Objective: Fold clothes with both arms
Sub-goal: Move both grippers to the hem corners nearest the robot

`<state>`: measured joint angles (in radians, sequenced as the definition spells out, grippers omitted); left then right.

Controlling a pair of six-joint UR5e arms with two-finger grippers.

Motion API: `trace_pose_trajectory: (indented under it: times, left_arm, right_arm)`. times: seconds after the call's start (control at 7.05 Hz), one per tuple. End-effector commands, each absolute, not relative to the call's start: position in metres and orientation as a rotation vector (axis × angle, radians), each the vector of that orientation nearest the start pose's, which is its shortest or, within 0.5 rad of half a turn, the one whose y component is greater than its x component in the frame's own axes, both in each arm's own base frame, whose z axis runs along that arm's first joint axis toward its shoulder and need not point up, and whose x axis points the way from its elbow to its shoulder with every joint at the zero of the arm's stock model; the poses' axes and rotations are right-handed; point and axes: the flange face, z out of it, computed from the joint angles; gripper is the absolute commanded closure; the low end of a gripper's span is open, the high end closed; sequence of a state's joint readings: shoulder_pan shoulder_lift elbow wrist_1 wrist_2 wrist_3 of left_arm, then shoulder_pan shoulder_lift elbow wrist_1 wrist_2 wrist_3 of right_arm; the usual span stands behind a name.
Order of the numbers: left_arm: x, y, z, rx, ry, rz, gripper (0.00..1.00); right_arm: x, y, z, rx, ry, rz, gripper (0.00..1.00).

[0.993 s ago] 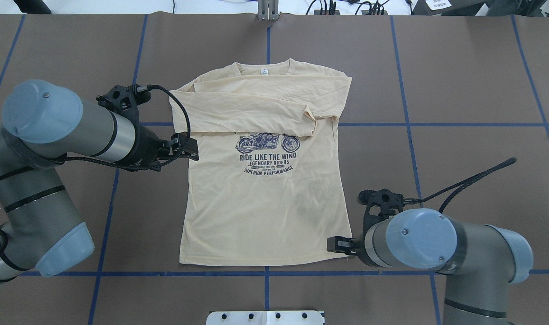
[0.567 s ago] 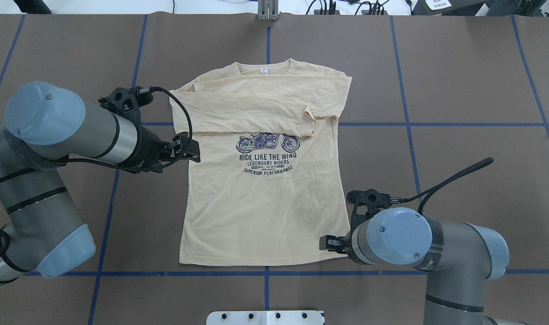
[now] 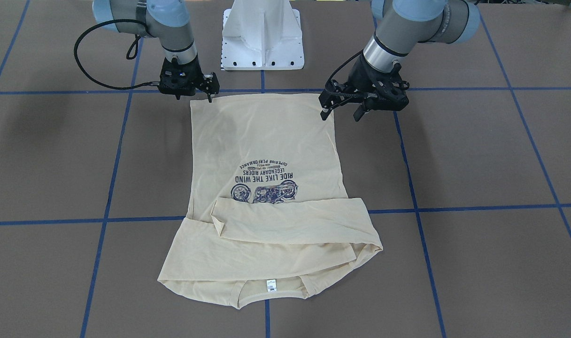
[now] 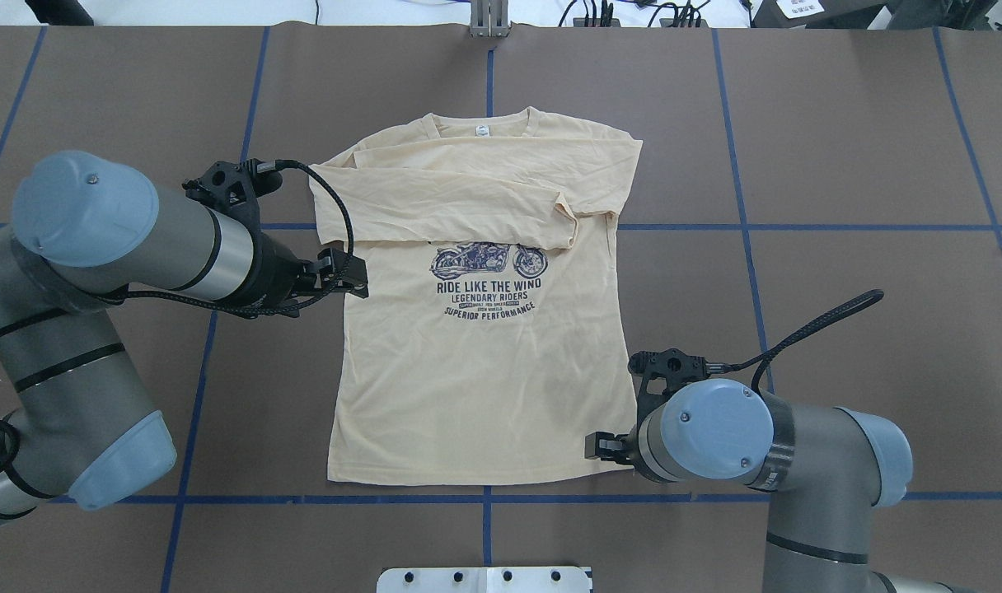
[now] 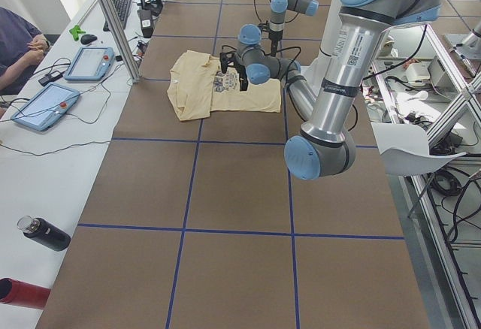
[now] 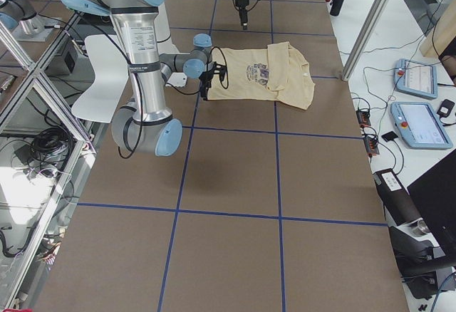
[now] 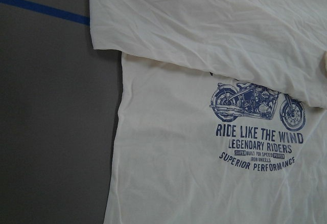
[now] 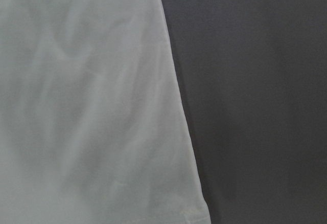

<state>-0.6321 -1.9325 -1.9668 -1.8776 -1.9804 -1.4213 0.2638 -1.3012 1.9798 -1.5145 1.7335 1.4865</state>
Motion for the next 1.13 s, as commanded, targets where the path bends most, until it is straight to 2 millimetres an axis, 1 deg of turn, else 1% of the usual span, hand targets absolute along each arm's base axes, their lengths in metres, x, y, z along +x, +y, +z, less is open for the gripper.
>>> trace_pose_trajectory:
  times: [0.0,0.14,0.57,0.71,0.99]
  left_arm:
    - [0.3991,-0.4082,0.2469,0.058,1.112,-0.214,0.0]
    - [0.3983,-0.4077,0.2456,0.059,1.115,-0.213,0.0]
    - [0.3983,-0.4077,0.2456,0.059,1.115,-0.213,0.0]
    - [0.3979,-0.4074,0.245,0.06,1.116,-0.213,0.0]
    - [0.3978,-0.4073,0.2458,0.059,1.115,-0.213,0.0]
  right_arm:
    - [-0.5098,-0.2671,0.3386,-0.013,-0.735,0.097,0.02]
    - [-0.5107,-0.2674,0.3377,-0.012,-0.736,0.097,0.03]
    - [-0.5159,-0.2687,0.3424,-0.018,-0.724,0.102,0.15]
    - [-0.5159,-0.2684,0.3408,-0.02,-0.728,0.1,0.22]
    - [-0.516,-0.2674,0.3407,-0.03,-0.73,0.096,0.45]
